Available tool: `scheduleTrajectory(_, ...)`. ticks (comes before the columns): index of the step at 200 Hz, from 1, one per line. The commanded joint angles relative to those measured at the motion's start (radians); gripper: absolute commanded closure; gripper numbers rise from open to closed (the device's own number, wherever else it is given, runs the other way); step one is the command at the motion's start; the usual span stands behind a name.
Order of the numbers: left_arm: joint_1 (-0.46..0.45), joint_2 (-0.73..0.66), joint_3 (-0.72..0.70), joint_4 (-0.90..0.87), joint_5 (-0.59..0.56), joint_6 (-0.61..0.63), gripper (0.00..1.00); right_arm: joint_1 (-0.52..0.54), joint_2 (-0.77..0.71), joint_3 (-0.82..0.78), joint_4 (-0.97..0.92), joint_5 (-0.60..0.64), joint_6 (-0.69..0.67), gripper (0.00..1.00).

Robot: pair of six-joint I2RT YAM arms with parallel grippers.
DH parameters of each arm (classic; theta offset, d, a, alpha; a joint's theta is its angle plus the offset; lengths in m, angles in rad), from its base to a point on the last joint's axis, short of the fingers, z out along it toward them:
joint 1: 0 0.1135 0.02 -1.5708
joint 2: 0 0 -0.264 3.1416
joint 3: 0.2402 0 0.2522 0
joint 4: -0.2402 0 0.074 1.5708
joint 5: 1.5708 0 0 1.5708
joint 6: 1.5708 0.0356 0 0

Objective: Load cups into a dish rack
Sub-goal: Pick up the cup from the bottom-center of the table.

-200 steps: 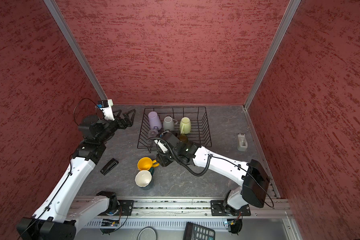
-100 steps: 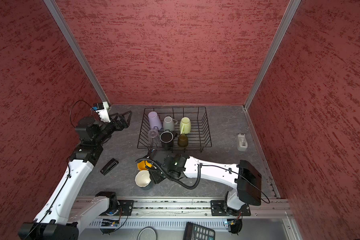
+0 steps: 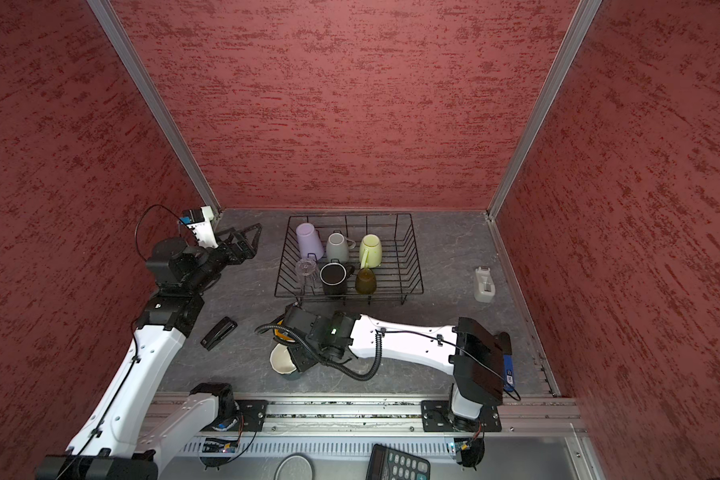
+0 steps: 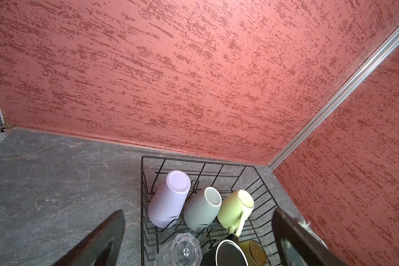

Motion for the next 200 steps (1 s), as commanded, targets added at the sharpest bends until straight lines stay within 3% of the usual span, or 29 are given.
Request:
scheduleTrajectory(1, 0.013, -0.017, -0.013, 0.003, -0.014, -0.011, 0.00, 0.006, 0.035, 0.033, -0.036, 0.051, 0.027, 0.53)
scheduleTrajectory(118, 0.032, -0.042, -0.017, 0.009, -0.009, -0.014, 0.01, 0.006, 0.211, 0.159, -0.104, 0.115, 0.042, 0.62)
scheduleTrajectory(200, 0.036, -0.078, -0.041, 0.035, -0.048, -0.037, 0.00, 0.006, 0.201, 0.136, -0.130, 0.151, 0.047, 0.88)
